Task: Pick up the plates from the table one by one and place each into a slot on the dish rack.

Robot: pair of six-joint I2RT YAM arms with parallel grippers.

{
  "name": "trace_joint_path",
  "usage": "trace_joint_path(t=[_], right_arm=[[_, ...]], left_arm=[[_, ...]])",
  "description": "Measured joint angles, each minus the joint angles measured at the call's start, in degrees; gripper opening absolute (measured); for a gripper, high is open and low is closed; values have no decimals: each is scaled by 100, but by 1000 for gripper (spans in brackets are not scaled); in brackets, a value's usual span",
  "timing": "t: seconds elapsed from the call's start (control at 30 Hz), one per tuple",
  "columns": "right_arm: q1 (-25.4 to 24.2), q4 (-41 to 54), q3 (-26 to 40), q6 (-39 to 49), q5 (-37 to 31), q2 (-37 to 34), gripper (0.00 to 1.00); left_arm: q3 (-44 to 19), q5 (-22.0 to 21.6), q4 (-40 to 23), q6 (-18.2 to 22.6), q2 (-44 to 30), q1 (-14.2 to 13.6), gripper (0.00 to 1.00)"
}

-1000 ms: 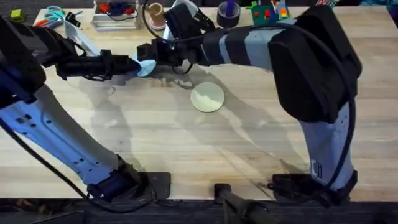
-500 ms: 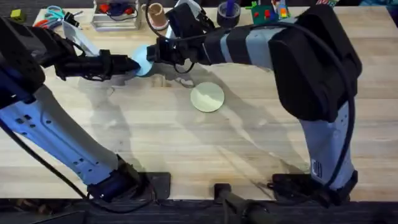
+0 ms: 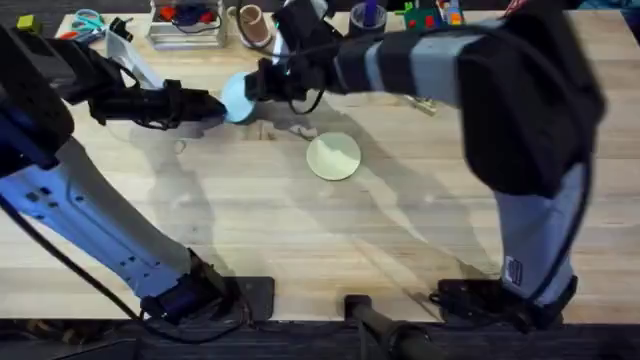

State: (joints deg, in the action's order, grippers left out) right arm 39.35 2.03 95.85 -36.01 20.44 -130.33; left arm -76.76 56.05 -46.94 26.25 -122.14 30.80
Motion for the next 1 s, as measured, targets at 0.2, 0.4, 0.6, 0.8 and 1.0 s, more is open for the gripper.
trace_joint_path(t=[0.2,0.4,0.6,0.8,1.0], right_arm=[[-359,968,13,510,-460,774,29],[-746,1839,44,880,-673,1401,29],[-979,2788,44,1398,-952,2028,29],[-1177,3710,44,1842,-1454,2808,29],[-1365,4769,107,1989,-2002,3503,29]], left_arm=[[20,-612,-171,-167,903,-7,41],[20,-1101,-415,-311,2212,-123,40],[20,-1766,-648,-517,3366,-509,40],[20,-2265,-745,-723,4332,-948,40],[20,-2516,-760,-885,4962,-1393,39]])
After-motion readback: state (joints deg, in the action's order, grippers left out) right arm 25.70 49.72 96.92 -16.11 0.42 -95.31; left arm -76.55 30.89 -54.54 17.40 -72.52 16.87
